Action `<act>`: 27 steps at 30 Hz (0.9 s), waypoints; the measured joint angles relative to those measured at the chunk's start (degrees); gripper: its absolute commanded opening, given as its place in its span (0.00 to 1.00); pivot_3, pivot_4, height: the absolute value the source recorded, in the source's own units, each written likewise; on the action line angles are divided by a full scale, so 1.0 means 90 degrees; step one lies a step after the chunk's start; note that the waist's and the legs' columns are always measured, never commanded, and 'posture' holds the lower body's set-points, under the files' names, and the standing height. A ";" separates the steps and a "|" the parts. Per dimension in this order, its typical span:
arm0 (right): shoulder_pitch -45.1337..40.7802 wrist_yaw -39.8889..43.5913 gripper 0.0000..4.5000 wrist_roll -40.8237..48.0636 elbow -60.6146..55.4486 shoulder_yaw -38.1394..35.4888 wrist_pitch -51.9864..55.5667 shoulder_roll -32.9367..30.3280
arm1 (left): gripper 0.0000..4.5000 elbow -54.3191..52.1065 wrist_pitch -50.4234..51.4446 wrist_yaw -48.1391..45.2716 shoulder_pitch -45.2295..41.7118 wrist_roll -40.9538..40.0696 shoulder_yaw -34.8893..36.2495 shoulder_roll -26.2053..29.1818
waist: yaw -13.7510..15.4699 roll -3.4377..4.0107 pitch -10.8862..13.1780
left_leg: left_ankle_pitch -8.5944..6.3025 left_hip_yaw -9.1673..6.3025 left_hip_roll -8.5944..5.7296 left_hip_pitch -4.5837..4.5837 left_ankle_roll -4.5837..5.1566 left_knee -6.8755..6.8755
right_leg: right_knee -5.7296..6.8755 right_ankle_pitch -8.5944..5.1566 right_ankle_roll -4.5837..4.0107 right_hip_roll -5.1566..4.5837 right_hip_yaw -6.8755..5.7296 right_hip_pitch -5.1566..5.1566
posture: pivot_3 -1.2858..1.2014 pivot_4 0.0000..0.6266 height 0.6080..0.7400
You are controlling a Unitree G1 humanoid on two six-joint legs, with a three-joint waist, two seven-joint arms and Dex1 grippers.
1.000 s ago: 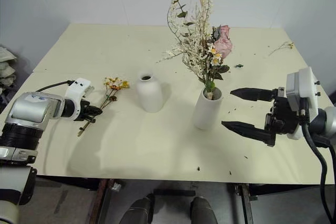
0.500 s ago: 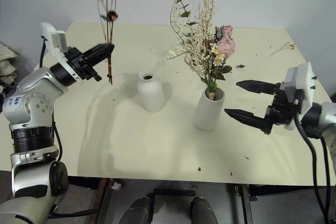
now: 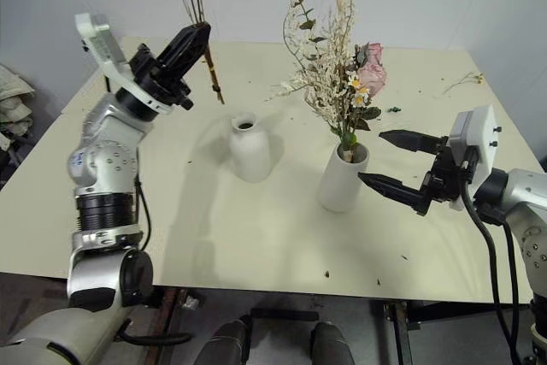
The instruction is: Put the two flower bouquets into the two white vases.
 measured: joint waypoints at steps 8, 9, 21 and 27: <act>0.0258 -0.0312 1.00 0.0029 -0.0320 -0.0076 0.0011 0.0022 | 0.01 0.0682 -0.0826 -0.0328 -0.0031 0.0053 -0.0260 -0.0396 | -0.0007 0.0000 0.0000 | -0.0005 0.0000 0.0002 0.0000 0.0008 -0.0004 | -0.0005 -0.0001 0.0000 0.0002 0.0001 -0.0002 | 0.52 0.24 1.00; 0.0269 -0.0352 1.00 0.0030 -0.0351 -0.0102 0.0016 0.0023 | 0.01 0.0725 -0.0904 -0.0338 -0.0017 0.0054 -0.0256 -0.0396 | -0.0005 0.0000 0.0000 | -0.0005 0.0000 0.0001 -0.0001 0.0008 -0.0004 | -0.0005 0.0000 0.0000 0.0002 0.0001 -0.0001 | 0.52 0.24 1.00; 0.0472 -0.0682 1.00 0.0231 -0.0555 -0.0339 0.0146 0.0022 | 0.01 0.1132 -0.1697 -0.0631 0.0426 0.0309 -0.0403 -0.0392 | 0.0007 0.0000 0.0000 | -0.0006 0.0000 0.0000 0.0003 0.0009 -0.0003 | -0.0019 0.0002 0.0002 0.0001 0.0000 0.0011 | 0.52 0.24 1.00; 0.0472 -0.0744 1.00 0.0304 -0.0604 -0.0343 0.0162 0.0022 | 0.01 0.1710 -0.2220 -0.0692 0.0458 0.0479 -0.0405 -0.0496 | 0.0009 0.0000 0.0000 | -0.0007 0.0000 0.0000 0.0001 0.0011 -0.0003 | -0.0024 0.0002 0.0002 0.0001 0.0000 0.0011 | 0.52 0.24 1.00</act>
